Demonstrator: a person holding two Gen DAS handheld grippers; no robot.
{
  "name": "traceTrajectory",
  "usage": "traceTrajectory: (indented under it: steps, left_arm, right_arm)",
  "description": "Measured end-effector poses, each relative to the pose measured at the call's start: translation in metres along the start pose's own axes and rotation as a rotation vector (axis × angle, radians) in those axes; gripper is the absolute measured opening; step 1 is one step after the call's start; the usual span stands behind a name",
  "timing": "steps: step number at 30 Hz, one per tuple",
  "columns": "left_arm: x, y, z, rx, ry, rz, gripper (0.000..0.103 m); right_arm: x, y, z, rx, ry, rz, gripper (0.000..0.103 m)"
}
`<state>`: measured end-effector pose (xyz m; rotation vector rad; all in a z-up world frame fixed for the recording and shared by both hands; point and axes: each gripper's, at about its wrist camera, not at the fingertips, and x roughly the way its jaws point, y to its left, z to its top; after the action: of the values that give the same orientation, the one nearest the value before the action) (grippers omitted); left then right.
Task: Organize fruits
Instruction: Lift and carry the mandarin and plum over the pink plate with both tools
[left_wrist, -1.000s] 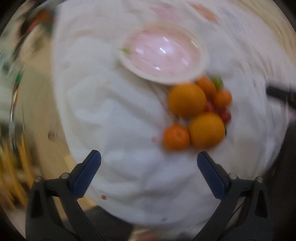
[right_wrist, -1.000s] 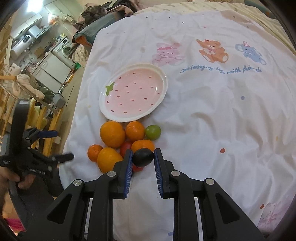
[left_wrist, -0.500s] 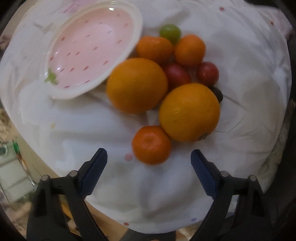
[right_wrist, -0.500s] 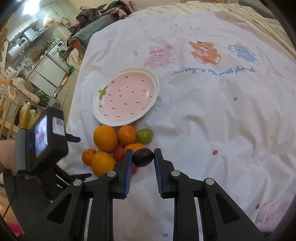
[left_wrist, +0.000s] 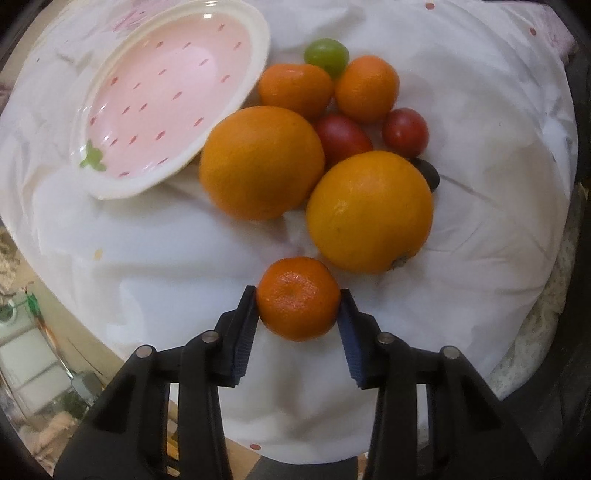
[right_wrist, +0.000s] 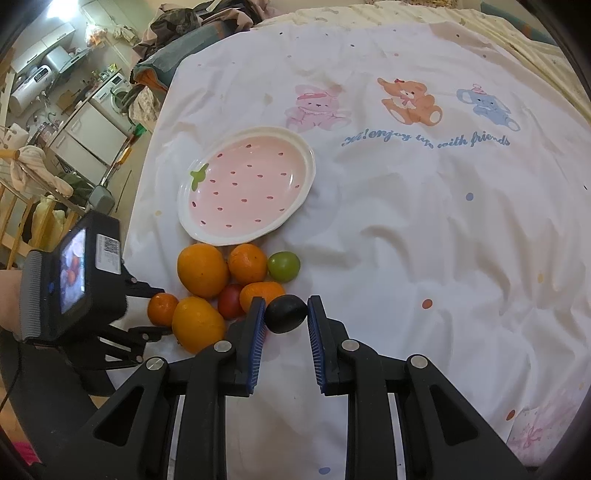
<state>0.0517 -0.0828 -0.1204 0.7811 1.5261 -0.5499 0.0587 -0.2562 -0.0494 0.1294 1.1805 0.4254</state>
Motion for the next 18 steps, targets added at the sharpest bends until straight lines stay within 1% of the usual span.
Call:
traceTrajectory:
  steps: [4, 7, 8, 9, 12, 16, 17, 18]
  left_arm:
    - [-0.013, 0.014, -0.006, -0.069, -0.032, -0.014, 0.038]
    - [-0.027, 0.024, -0.011, -0.148, -0.07, -0.024, 0.038]
    - [-0.032, 0.029, -0.013, -0.183, -0.087, -0.022, 0.038]
    - [-0.038, 0.036, -0.014, -0.241, -0.114, -0.01, 0.038]
    - [-0.044, 0.043, -0.016, -0.379, -0.165, 0.005, 0.038]
    - [-0.061, 0.053, -0.025, -0.518, -0.248, -0.016, 0.038]
    - [-0.056, 0.051, -0.028, -0.563, -0.27, -0.022, 0.038]
    - [-0.059, 0.053, -0.031, -0.597, -0.285, -0.024, 0.038]
  right_arm:
    - [-0.002, 0.002, 0.0, -0.005, -0.005, 0.003, 0.024]
    - [-0.003, 0.003, -0.001, -0.005, -0.009, 0.004, 0.024]
    - [-0.004, 0.003, -0.001, -0.005, -0.012, 0.006, 0.024]
    - [-0.005, 0.003, -0.001, -0.005, -0.016, 0.007, 0.024]
    - [-0.008, 0.003, -0.001, -0.006, -0.024, 0.009, 0.024]
    - [-0.01, 0.003, -0.001, -0.001, -0.03, 0.011, 0.024]
    - [-0.011, 0.003, -0.001, 0.001, -0.033, 0.01, 0.024]
    - [-0.012, 0.002, -0.001, 0.002, -0.036, 0.01, 0.024]
